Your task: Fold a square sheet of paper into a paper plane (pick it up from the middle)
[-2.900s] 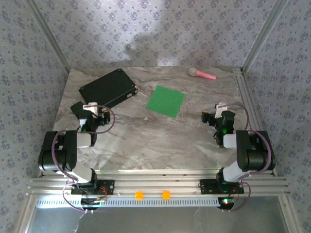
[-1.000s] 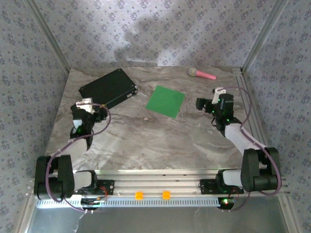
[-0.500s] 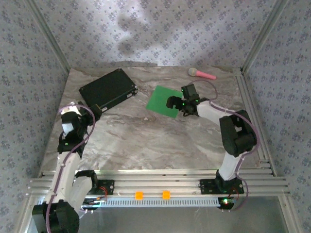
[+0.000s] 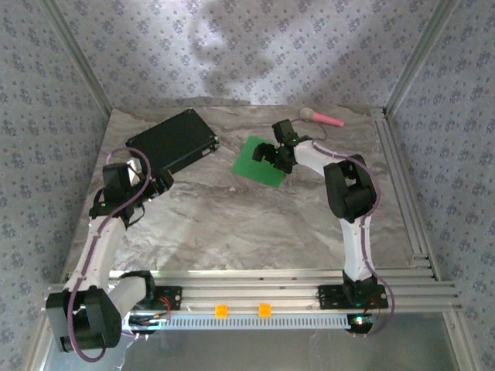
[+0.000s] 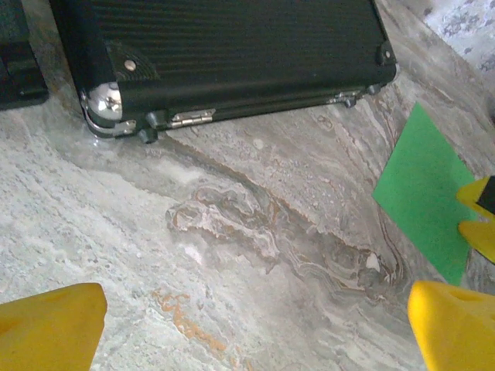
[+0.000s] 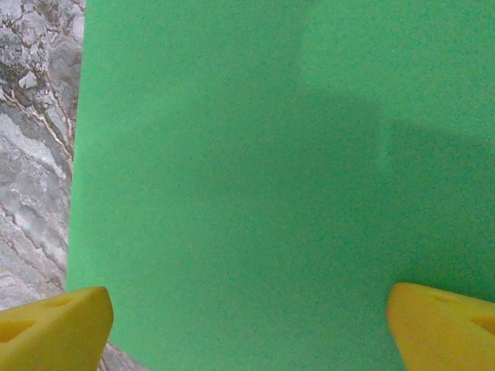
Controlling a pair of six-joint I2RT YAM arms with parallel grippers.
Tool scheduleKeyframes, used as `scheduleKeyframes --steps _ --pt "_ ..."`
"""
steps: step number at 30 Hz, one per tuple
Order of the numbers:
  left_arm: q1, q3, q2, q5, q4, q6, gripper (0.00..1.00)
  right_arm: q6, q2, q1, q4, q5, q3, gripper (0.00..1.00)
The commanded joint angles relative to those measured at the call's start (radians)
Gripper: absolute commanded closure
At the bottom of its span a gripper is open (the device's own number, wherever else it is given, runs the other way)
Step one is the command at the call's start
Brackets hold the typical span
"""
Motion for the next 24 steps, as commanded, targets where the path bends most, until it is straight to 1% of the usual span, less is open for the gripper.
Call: scheduleKeyframes --steps 1,2,6,10,13,17,19,24 --pt "0.004 0.042 0.015 0.053 -0.039 -0.016 0.0 -0.031 0.045 0.018 -0.145 -0.022 0.049 0.07" --pt "0.004 0.044 0.017 0.056 -0.046 -0.017 0.0 -0.033 0.045 0.022 -0.157 -0.012 0.043 0.07" --pt "0.003 0.032 0.012 0.086 -0.047 -0.027 0.0 -0.128 0.027 0.041 -0.209 -0.015 -0.008 0.07" --pt "0.001 0.031 0.014 0.131 -0.05 -0.028 0.0 -0.213 -0.038 0.07 -0.214 -0.008 -0.138 0.06" --pt "-0.016 0.035 0.024 0.16 -0.052 -0.027 0.0 -0.244 -0.103 0.096 -0.184 -0.025 -0.263 0.06" --pt "-0.066 0.048 0.048 0.14 -0.059 -0.022 0.0 -0.238 -0.183 0.136 -0.133 -0.051 -0.409 0.06" --pt "-0.105 0.054 0.064 0.121 -0.056 -0.032 0.0 -0.212 -0.219 0.162 -0.09 -0.06 -0.503 0.06" --pt "-0.186 0.068 0.103 0.1 -0.039 -0.061 0.0 -0.136 -0.269 0.215 0.009 -0.092 -0.606 0.06"
